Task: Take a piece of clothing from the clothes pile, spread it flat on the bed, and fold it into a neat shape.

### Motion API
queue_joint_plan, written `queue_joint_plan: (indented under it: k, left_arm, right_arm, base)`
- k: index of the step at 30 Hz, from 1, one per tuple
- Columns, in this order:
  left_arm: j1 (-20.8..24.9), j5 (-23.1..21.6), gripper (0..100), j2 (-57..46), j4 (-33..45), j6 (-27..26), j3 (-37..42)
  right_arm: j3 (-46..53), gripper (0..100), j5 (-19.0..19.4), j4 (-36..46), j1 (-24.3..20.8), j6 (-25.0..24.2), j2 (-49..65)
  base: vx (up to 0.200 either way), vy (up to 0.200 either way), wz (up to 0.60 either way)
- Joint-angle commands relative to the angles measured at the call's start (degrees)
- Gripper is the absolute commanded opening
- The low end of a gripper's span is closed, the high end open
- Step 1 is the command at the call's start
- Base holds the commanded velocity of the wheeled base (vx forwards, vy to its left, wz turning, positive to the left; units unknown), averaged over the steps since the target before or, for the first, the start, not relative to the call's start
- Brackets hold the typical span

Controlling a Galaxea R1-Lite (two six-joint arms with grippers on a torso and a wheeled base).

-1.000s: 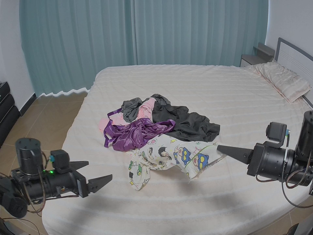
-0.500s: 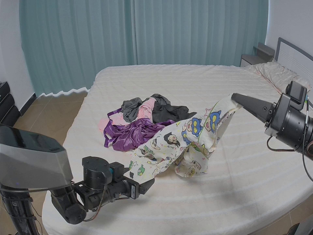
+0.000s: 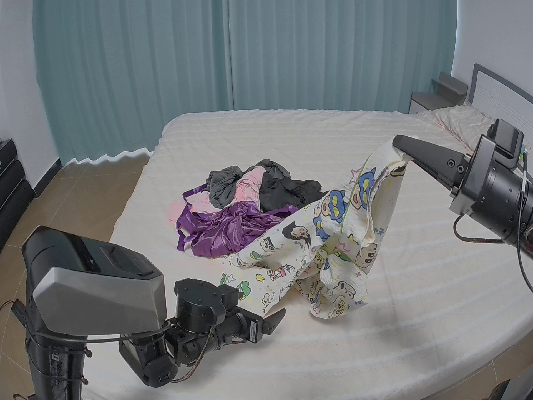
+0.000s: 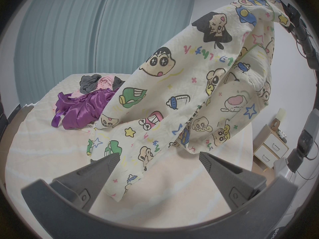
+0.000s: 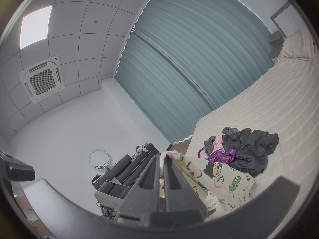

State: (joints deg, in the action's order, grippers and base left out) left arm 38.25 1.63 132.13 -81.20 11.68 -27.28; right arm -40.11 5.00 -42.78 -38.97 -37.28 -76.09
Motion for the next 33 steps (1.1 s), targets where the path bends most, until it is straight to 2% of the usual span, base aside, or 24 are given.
queue_joint_plan:
  k: [1,11,20,28,29,33]
  left_arm:
    - [1.1,0.2,100,0.8,0.0,0.4,-2.0]
    - [0.8,3.9,100,8.1,0.0,0.6,-10.9]
    - [-1.0,3.9,100,11.7,0.0,0.9,-12.9]
    - [-2.3,5.0,100,13.6,0.0,4.3,-14.0]
    - [-2.5,5.1,0,13.6,0.0,5.1,-13.9]
    - [-3.5,5.7,0,10.6,0.0,6.0,-9.8]
  right_arm:
    - [-0.1,0,0.0,0.0,-0.2,0.0,-0.6]
    - [-1.8,0,-0.2,0.0,-0.2,-0.1,0.0]
    - [-2.8,0,-0.7,-0.1,-0.1,-0.1,0.0]
    - [-2.6,0,-1.2,-0.1,0.4,-0.1,-0.2]
    - [-2.3,0,-1.5,0.0,0.6,-0.1,-0.3]
    - [-1.7,0,-1.8,0.0,2.0,-0.1,-0.5]
  base:
    - [0.0,0.0,0.0]
    - [0.0,0.0,0.0]
    - [0.0,0.0,0.0]
    - [0.0,0.0,0.0]
    - [0.0,0.0,0.0]
    - [0.0,0.0,0.0]
